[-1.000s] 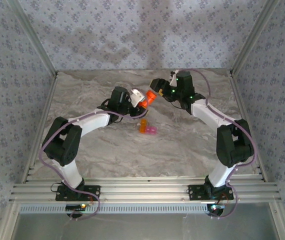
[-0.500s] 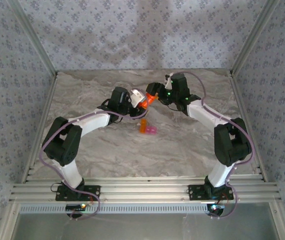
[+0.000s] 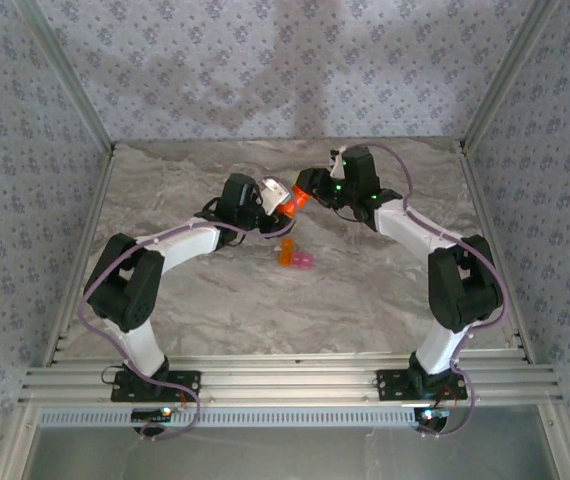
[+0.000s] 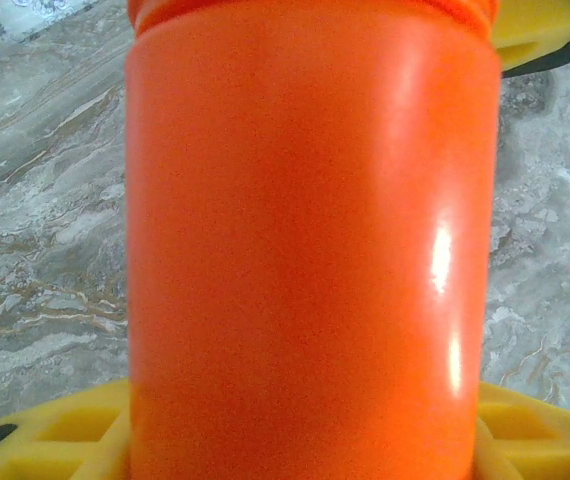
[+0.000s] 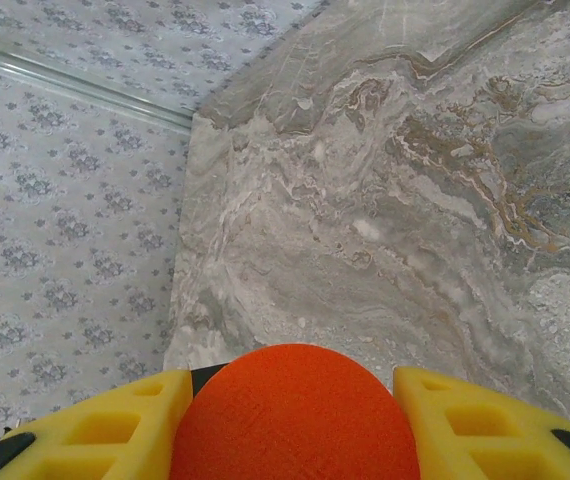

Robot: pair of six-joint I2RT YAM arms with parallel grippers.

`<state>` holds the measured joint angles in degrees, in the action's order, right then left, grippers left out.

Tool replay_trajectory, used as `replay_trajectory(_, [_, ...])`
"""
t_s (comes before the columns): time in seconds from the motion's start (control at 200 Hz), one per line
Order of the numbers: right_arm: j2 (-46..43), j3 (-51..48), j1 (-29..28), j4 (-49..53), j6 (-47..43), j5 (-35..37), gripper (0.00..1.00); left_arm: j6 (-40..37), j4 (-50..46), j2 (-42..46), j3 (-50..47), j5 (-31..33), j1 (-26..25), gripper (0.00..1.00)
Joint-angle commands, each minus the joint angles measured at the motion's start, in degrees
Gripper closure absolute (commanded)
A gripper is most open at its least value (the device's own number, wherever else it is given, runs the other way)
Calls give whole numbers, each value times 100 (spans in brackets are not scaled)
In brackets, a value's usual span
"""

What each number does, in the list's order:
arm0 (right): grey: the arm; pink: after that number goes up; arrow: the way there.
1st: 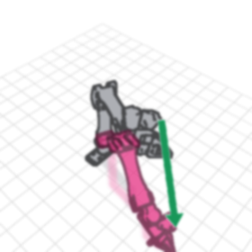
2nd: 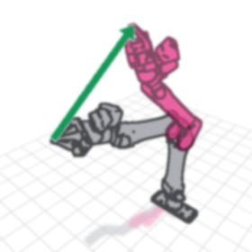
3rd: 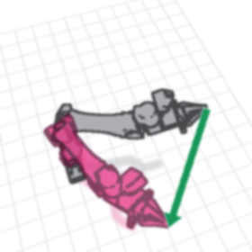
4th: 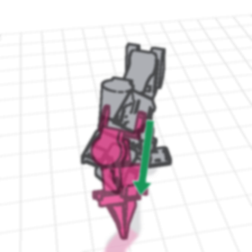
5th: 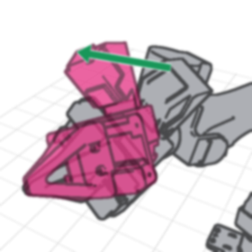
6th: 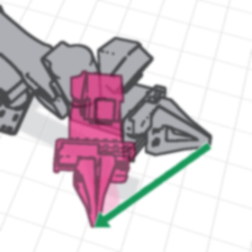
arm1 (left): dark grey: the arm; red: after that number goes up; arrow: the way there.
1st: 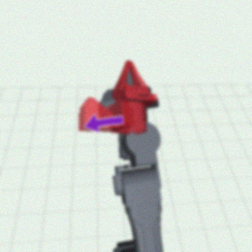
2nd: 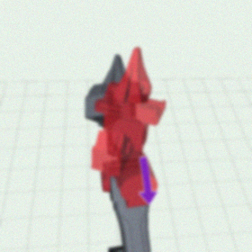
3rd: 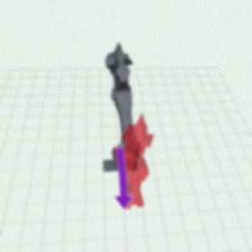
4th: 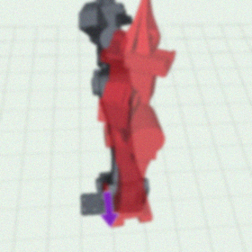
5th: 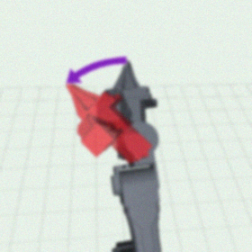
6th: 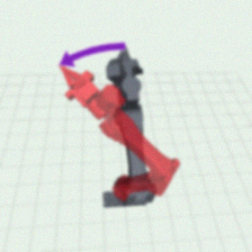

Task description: Sort the pills into containers

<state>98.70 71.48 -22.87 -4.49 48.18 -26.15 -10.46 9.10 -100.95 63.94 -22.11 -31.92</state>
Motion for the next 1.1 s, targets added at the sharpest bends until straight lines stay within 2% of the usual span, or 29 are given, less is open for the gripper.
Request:
replay_trajectory(0.0, [19,-48,185,-562,-406,-330,69,121,166,229,71,-589,56,100])
replay_trajectory(0.215, [125,-138,776,-1748,-1650,-1809,68,665,425,266,66,-1761,287,100])
replay_trajectory(0.375, [-76,-153,947,-1573,-2357,-2014,68,718,275,186,200,-2222,309,100])
replay_trajectory(0.57, [-125,257,820,-410,-3292,-2169,69,823,299,119,275,-2512,309,100])
replay_trajectory(0.735, [-104,285,749,-261,-3365,-2115,69,879,329,101,294,-2507,301,100])
replay_trajectory(0.83, [-64,287,677,-253,-3198,-2028,58,877,337,119,268,-2333,305,100])
replay_trajectory(0.95, [-88,126,666,-701,-2409,-1780,33,814,354,142,211,-1981,304,100])
replay_trajectory(1.094, [-289,-92,707,-982,-1390,-1158,25,601,323,202,95,-1260,283,100])
